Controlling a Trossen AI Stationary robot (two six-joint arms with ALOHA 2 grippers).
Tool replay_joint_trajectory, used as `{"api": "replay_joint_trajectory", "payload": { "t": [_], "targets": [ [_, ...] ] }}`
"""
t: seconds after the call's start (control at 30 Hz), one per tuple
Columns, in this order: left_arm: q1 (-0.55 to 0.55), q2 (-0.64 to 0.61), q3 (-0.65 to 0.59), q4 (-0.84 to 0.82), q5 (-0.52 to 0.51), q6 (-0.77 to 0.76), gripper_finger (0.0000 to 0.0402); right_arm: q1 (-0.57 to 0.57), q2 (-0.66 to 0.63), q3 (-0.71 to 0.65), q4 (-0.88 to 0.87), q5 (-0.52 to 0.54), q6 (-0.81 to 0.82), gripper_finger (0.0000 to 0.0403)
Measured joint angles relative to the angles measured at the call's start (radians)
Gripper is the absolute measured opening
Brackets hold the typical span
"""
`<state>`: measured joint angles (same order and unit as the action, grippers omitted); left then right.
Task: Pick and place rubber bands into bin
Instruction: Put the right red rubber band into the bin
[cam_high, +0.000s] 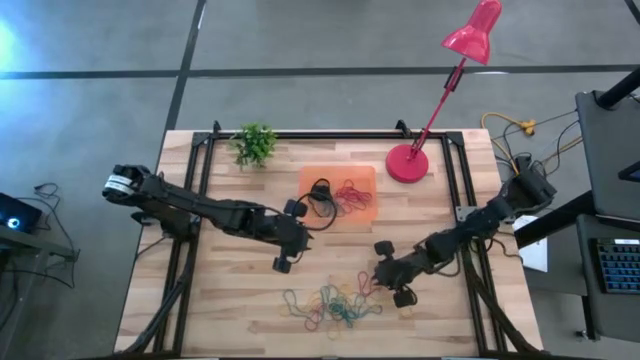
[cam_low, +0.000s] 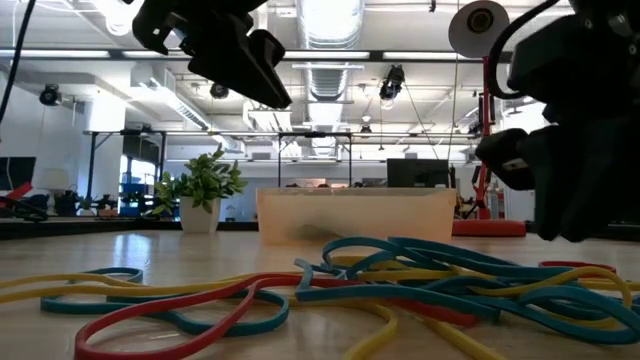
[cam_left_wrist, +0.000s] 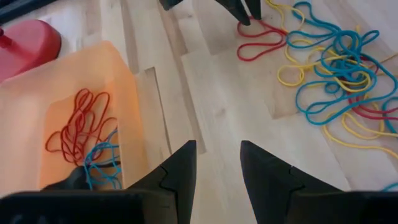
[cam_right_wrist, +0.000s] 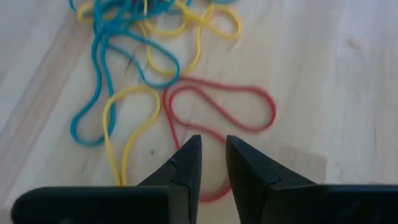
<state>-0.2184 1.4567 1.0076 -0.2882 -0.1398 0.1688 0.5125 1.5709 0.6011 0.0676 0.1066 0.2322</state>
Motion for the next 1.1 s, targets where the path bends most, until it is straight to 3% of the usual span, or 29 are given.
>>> {"api": "replay_joint_trajectory", "payload": {
  "t": [0.57,0.83,1.1],
  "targets": [
    [-0.047,-0.002,-0.001,-0.056,0.003,-0.116,0.0109,0.002,0.019,0.004,-0.121,-0.044,-0.004,0.0210],
    [-0.160,-0.059,-0.001,-0.096,-0.004,-0.256,0.0109,0.003,0.030,0.005,-0.125,-0.021,-0.009,0.0220],
    [-0.289,-0.137,-0.001,-0.097,-0.174,-0.296,0.0109,-0.006,0.084,0.054,-0.108,0.028,-0.103,0.0219]
  ]
}}
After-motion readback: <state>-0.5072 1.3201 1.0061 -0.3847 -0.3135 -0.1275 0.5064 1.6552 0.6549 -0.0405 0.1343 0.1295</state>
